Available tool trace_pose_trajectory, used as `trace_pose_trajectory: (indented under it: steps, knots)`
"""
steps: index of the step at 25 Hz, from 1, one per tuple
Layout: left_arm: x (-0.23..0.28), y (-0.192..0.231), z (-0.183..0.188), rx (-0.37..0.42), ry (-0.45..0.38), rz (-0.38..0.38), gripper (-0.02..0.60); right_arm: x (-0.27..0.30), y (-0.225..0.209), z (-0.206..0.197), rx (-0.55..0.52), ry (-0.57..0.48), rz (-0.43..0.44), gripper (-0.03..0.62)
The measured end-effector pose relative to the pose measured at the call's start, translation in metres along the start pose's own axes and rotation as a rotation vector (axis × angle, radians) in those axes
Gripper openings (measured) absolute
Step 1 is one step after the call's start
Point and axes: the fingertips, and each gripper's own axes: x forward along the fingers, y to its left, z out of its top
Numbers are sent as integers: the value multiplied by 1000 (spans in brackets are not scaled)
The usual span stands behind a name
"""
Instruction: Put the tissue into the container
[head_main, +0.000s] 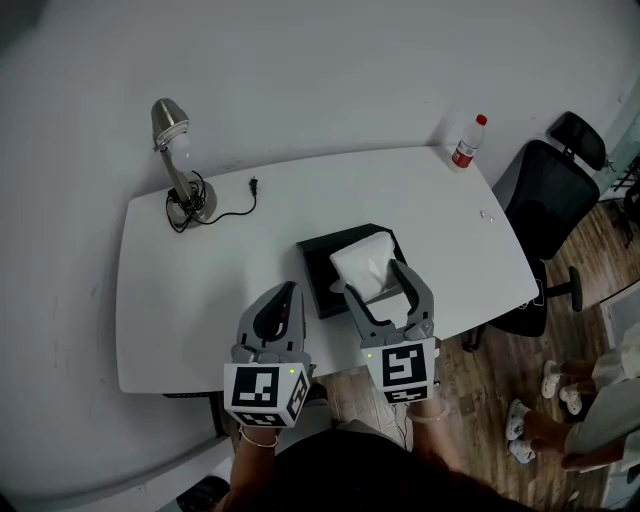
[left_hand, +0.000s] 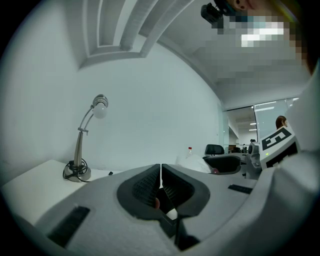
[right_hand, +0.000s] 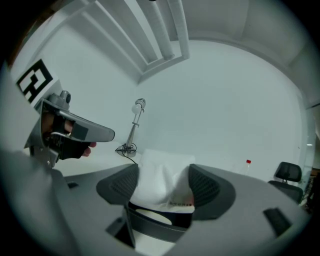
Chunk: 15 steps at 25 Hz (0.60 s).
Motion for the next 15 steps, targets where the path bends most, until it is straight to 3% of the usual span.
trace_pose_trajectory:
  steps: [15]
  knots:
    - [24,20,-19,-35,42,0,29,33,0,-37,22,128,12,336]
